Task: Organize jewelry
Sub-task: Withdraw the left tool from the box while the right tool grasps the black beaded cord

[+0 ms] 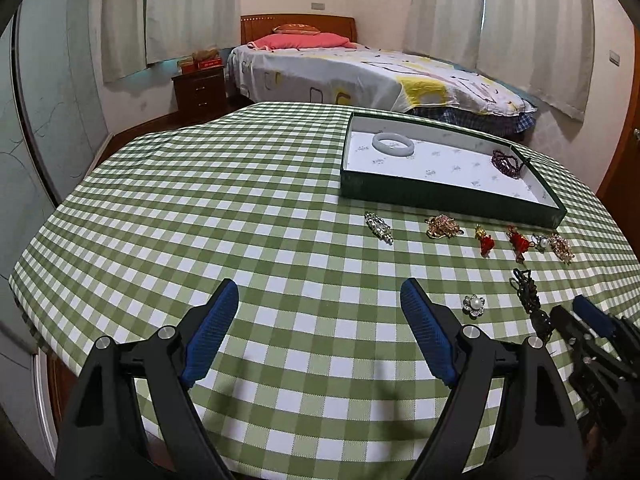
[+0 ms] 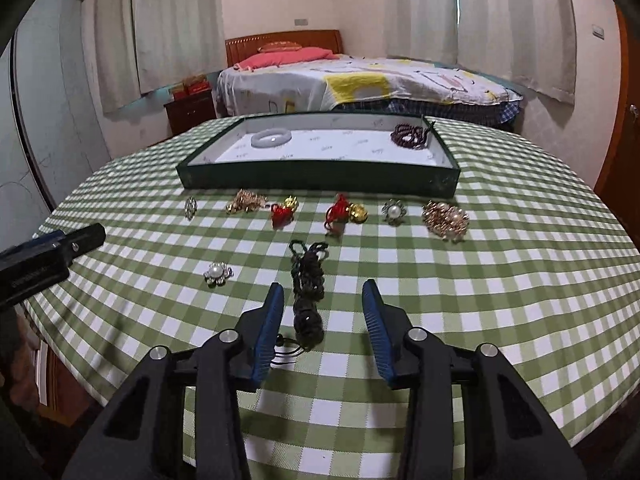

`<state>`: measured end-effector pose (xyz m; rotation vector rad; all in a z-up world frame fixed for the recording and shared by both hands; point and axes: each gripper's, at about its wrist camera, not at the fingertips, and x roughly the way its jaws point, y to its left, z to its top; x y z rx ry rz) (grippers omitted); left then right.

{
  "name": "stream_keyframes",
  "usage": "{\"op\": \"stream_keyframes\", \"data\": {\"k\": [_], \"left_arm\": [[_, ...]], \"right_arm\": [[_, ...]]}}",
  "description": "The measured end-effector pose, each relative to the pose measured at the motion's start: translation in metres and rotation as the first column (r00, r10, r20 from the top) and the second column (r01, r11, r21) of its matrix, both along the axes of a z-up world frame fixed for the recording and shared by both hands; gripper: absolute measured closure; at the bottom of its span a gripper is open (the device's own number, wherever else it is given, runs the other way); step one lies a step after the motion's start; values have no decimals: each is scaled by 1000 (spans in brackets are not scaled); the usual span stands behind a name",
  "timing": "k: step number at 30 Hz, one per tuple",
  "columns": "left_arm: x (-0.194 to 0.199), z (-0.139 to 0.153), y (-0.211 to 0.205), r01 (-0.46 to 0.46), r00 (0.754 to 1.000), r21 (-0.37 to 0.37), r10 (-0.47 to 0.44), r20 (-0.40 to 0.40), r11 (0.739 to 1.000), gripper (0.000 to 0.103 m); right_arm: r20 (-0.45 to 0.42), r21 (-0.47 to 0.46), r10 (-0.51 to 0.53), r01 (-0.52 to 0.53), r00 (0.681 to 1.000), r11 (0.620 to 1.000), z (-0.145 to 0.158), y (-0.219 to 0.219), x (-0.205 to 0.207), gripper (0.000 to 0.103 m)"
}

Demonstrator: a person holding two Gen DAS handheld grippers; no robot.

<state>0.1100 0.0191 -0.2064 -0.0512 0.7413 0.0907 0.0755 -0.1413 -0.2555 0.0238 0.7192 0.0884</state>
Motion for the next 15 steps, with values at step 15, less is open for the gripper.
{"op": "stream_keyframes", "data": {"k": [15], "left_arm": [[3, -9, 3, -10, 1000, 4, 10, -28, 1000, 22]], "right_arm": [[-76, -5, 14, -14, 997, 1000, -14, 4, 12, 85]]}}
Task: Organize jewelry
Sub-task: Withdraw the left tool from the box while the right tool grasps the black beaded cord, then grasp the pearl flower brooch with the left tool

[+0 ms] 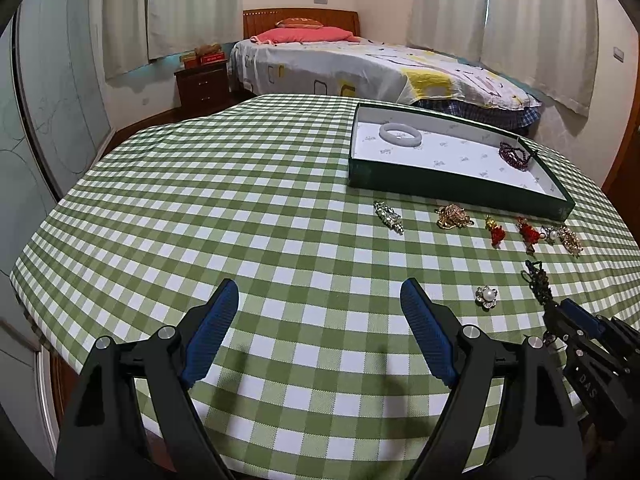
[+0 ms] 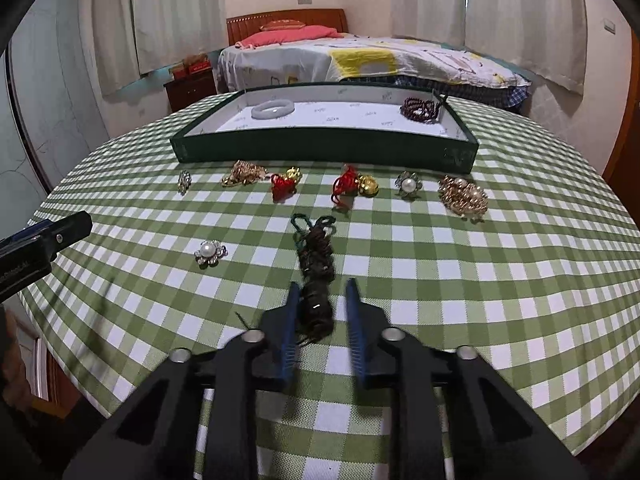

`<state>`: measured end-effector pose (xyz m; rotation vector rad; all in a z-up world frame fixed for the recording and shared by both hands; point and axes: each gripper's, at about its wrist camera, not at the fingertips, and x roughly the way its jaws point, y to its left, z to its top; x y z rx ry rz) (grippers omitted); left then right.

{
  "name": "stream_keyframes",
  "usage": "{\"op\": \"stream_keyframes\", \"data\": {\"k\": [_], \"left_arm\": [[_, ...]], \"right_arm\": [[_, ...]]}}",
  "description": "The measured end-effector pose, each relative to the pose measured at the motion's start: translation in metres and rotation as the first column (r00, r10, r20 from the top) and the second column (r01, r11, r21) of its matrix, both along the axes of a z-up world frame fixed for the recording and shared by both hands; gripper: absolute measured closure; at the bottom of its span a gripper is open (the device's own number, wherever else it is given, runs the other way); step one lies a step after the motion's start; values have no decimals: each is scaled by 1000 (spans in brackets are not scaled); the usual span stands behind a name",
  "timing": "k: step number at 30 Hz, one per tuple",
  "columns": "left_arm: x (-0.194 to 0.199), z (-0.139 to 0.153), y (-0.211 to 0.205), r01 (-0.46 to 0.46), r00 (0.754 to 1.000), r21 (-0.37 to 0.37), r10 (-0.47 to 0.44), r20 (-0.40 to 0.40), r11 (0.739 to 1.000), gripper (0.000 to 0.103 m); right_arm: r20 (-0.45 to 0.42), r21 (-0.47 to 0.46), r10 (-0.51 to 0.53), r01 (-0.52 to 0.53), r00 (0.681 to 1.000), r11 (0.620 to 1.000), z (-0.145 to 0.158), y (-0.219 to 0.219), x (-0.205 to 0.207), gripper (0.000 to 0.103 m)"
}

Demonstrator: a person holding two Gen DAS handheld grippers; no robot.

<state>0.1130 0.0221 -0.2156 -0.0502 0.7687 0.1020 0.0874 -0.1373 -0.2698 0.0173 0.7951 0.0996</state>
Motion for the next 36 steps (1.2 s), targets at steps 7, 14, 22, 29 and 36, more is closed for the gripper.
{"op": "stream_keyframes", "data": {"k": [7, 14, 22, 29, 36], "left_arm": [[2, -5, -8, 19, 1000, 2, -19, -18, 1000, 22], [8, -5, -35, 76, 997, 2, -76, -27, 997, 22], [21, -13, -81, 162, 985, 36, -160, -58, 986, 25], [34, -27, -107, 208, 973, 58, -200, -111, 977, 38], [38, -31, -114, 242, 964, 40, -236, -121, 969, 53]], "right_arm": [[8, 9, -26, 26, 1000, 1000, 3, -13, -2, 85], [32, 14, -105, 104, 994, 994, 8, -47, -5, 85], [51, 43, -191, 188, 980, 981, 13, -89, -12, 85], [49, 84, -199, 195, 979, 977, 12, -101, -13, 85], [34, 119, -207, 201, 978, 972, 8, -105, -10, 85]]}}
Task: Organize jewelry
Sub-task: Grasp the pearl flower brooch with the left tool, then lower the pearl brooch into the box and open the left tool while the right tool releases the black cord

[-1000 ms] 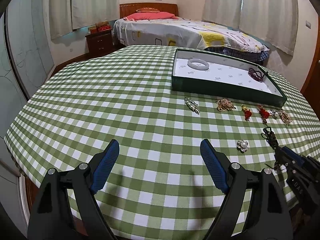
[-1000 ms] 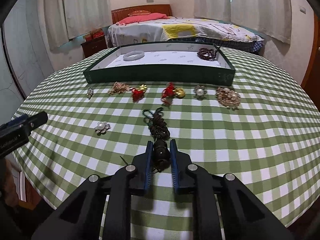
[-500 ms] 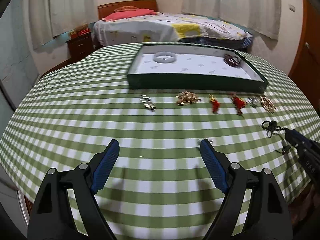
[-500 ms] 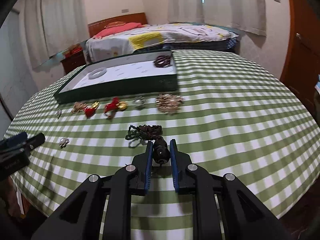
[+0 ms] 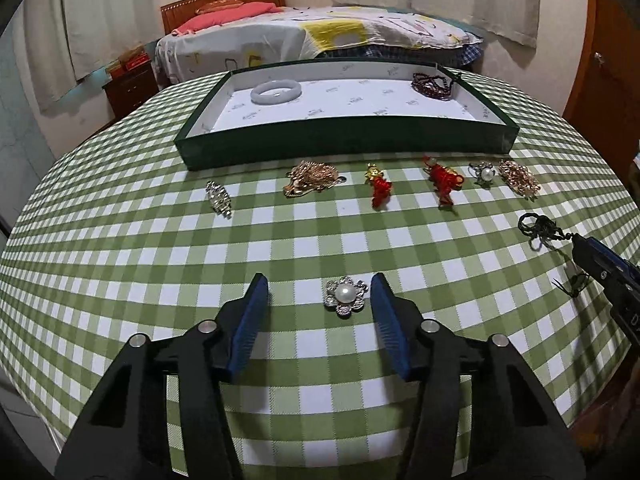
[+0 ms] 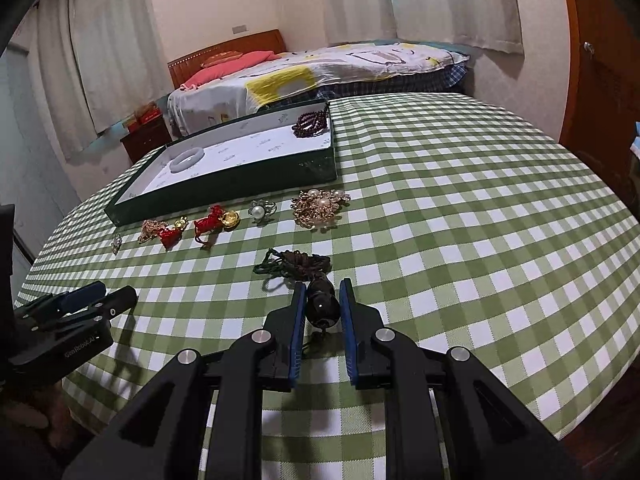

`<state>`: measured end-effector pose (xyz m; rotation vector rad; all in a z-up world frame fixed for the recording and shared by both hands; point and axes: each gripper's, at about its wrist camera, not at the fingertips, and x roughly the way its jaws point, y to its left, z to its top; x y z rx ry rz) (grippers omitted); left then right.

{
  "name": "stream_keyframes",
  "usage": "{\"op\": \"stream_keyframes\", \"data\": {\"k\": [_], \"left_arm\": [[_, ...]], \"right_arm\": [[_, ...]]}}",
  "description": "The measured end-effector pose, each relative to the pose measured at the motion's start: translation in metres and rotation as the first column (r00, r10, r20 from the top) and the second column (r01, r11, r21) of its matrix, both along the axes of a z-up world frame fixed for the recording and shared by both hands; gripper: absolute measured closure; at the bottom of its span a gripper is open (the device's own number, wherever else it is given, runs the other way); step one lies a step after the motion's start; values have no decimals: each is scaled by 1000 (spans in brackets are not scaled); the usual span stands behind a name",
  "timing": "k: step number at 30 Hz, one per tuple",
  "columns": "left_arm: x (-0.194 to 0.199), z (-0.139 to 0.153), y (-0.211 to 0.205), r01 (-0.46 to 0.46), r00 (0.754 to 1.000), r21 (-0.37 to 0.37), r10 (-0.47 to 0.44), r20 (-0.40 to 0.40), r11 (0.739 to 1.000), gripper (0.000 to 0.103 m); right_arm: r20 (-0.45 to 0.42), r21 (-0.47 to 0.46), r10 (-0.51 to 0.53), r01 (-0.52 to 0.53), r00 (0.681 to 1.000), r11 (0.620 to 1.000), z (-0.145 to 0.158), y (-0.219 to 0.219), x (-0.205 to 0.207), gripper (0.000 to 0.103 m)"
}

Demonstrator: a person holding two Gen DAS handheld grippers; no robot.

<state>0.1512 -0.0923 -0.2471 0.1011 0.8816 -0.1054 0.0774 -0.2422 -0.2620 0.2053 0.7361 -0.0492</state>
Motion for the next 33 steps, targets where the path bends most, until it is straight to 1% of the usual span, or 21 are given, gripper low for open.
{"op": "stream_keyframes", "data": {"k": [1, 3, 5, 6, 7, 10, 13, 18, 23, 33], "left_arm": [[-1, 0, -1, 13, 1000, -4, -13, 1, 1000, 60], [-2, 0, -1, 36, 999, -36, -37, -2, 999, 70], [-3, 0, -3, 47, 999, -38, -47, 0, 998, 74], [-3, 0, -3, 61, 998, -44, -61, 1, 997, 80], [-3, 0, -4, 68, 998, -49, -68, 2, 996, 82], [-4, -1, -5, 78, 997, -42, -78, 9, 996, 82], [-4, 0, -3, 77, 997, -58, -77, 5, 995, 83], [-6, 1, -1, 74, 997, -64, -74, 6, 995, 83], [-10, 8, 3, 70, 997, -66, -68, 29, 995, 83], [-6, 29, 17, 53, 997, -105, -46, 69, 993, 83]], "right_arm": [[0, 2, -1, 1, 1000, 1000, 0, 0, 0, 85], [-2, 5, -2, 2, 1000, 1000, -1, 0, 1, 85], [-5, 8, 0, 0, 1000, 1000, -2, -1, 1, 85], [-7, 8, 1, -1, 1000, 1000, -2, 0, 1, 85], [-7, 8, 1, -1, 1000, 1000, -3, -1, 1, 85], [-7, 6, 5, -5, 1000, 1000, -3, 1, 1, 85], [-5, 3, 8, -8, 1000, 1000, -2, 2, 1, 85], [-3, 3, 15, -15, 1000, 1000, -2, 5, 1, 85], [11, 11, 19, -19, 1000, 1000, 2, 6, 0, 85], [77, 15, 42, -43, 996, 999, 29, 14, -1, 85]]}}
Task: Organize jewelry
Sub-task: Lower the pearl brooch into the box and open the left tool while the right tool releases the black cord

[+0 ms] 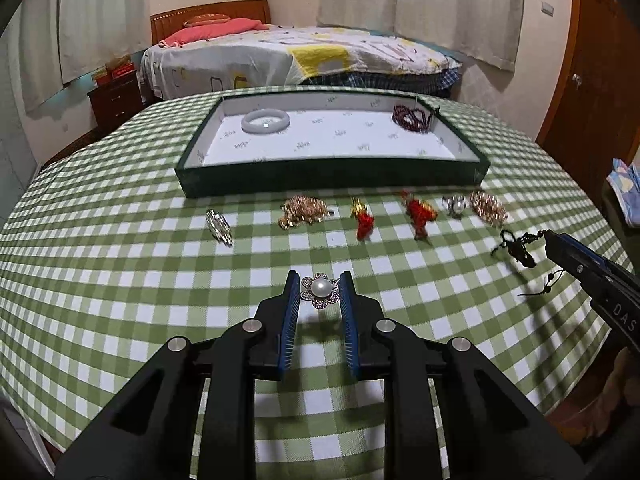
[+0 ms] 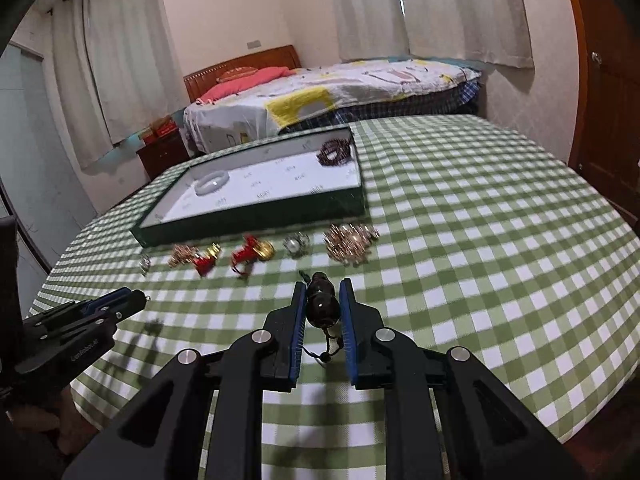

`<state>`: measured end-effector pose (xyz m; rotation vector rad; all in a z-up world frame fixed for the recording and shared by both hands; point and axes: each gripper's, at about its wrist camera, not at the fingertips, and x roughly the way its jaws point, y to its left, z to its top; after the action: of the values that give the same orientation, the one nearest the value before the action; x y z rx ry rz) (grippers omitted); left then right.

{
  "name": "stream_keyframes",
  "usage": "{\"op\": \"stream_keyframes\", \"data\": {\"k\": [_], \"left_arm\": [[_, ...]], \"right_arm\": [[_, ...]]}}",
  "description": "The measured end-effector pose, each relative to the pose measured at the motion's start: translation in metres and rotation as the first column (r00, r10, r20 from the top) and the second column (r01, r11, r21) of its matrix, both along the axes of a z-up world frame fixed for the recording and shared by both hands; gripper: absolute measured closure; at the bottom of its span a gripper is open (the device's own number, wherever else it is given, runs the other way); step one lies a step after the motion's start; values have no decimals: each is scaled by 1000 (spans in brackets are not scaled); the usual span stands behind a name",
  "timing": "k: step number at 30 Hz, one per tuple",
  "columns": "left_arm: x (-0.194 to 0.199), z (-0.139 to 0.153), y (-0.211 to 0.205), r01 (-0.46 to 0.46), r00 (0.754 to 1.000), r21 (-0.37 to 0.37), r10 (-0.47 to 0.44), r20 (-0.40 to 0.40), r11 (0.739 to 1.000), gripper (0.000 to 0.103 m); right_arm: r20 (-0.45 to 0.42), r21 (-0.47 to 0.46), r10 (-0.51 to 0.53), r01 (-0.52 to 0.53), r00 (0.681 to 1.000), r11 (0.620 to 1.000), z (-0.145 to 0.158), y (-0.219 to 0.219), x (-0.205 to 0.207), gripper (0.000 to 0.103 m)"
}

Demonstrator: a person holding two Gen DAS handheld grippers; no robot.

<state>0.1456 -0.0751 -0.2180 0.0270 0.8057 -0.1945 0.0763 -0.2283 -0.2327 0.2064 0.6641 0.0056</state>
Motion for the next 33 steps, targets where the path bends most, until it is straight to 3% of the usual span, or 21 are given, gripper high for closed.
{"op": "stream_keyframes", "data": {"k": [9, 19, 28, 33], "left_arm": [[13, 39, 4, 12, 997, -38, -9, 75, 999, 83], [76, 72, -3, 27, 985, -74, -14, 171, 997, 83], [167, 61, -21, 23, 986, -41, -16, 164, 999, 83], [218, 34, -25, 6, 997, -33, -4, 77, 999, 83]], "right_arm": [[92, -9, 37, -36, 995, 999, 40, 12, 18, 85], [207, -18, 78, -76, 975, 997, 79, 26, 88, 85], [200, -46, 103, -96, 974, 994, 74, 45, 181, 85], [122, -18, 95, -93, 988, 995, 48, 40, 229, 85]]}}
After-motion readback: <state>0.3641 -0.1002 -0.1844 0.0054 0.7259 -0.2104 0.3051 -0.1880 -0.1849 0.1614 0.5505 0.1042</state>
